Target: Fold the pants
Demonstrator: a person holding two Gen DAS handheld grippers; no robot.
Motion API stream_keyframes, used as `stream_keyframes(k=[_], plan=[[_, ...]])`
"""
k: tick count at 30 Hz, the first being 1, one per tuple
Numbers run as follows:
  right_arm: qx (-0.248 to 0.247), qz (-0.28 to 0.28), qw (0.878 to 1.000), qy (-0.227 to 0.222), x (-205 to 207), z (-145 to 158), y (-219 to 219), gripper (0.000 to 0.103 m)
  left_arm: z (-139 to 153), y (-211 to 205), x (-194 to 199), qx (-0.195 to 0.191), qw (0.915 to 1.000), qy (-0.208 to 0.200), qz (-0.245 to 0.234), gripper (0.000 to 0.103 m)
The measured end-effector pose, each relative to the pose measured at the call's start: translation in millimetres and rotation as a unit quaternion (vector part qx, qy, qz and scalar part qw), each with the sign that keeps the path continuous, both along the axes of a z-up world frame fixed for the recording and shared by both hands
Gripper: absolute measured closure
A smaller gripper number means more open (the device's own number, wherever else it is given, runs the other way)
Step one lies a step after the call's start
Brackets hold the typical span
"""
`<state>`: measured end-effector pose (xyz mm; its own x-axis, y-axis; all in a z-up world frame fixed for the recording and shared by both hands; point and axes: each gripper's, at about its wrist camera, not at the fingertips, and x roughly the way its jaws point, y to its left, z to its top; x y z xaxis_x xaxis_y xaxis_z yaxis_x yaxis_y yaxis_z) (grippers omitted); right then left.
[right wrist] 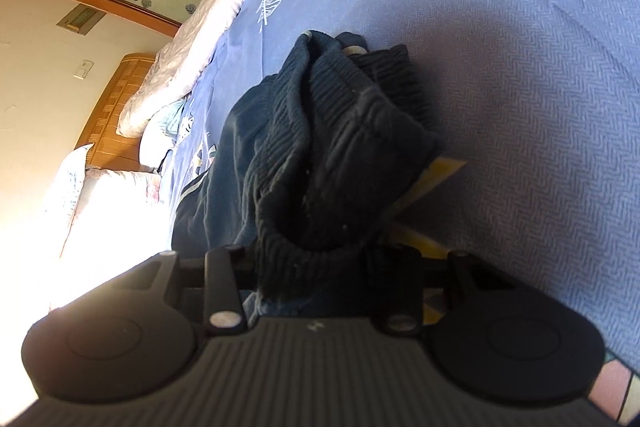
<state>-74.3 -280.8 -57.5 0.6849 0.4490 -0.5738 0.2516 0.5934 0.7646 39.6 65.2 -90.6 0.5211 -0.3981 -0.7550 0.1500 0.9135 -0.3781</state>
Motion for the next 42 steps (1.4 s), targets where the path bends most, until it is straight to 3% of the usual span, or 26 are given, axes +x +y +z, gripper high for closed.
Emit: stream_keyframes(k=[18, 31, 39, 42], plan=[[-0.017, -0.025, 1.000, 0.006, -7.0, 6.6, 16.8, 0.056, 0.9, 11.8, 2.8, -0.023, 0.9996, 0.010, -0.013, 0.037], [0.021, -0.021, 1.000, -0.001, -6.4, 1.1, 4.8, 0.054, 1.8, 10.8, 2.5, -0.025, 0.9995, 0.014, -0.011, 0.037], [0.079, -0.033, 0.996, 0.016, -2.3, -4.2, -13.9, 0.053, 6.1, 20.0, 24.9, -0.063, 0.9962, 0.060, 0.003, 0.029], [0.102, -0.038, 0.994, 0.029, 5.8, -6.8, -20.7, 0.053, 8.0, 17.4, 38.9, -0.046, 0.9971, 0.060, -0.007, 0.028]])
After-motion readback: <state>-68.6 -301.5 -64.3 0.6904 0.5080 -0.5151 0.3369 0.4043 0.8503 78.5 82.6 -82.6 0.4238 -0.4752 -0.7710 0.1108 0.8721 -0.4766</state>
